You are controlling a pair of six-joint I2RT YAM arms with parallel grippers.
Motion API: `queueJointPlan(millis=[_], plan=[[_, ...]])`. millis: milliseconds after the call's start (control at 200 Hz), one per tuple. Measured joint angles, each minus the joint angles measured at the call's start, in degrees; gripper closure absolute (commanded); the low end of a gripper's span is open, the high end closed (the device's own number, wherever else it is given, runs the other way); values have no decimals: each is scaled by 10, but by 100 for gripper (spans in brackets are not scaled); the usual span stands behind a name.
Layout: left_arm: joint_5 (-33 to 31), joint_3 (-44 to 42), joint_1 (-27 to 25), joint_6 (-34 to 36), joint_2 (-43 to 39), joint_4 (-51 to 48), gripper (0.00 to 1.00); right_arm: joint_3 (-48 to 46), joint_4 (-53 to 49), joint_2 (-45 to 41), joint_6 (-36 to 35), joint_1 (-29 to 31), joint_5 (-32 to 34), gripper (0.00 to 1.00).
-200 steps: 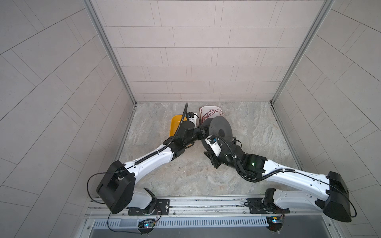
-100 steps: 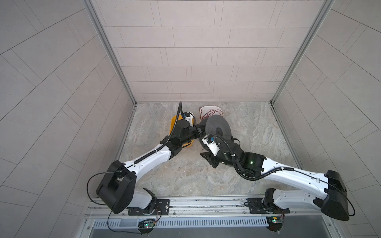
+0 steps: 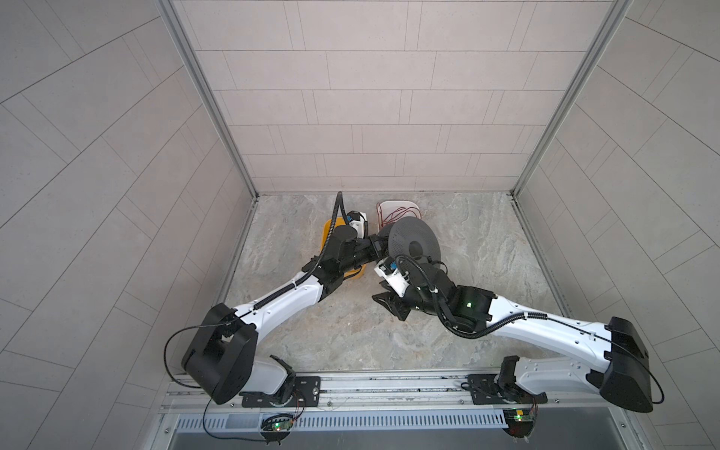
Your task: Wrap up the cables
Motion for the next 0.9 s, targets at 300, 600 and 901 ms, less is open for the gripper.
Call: queueJointPlan(millis=[300, 600, 901], plan=[[24, -1, 15, -19, 9, 20, 100, 11, -16, -9, -7, 0, -55, 51], [50, -8, 35, -38, 9, 42, 100, 21, -55, -68, -2, 0, -114, 47], [77, -8, 49, -47, 9, 63, 100, 32, -108, -175, 14, -20, -72, 47]])
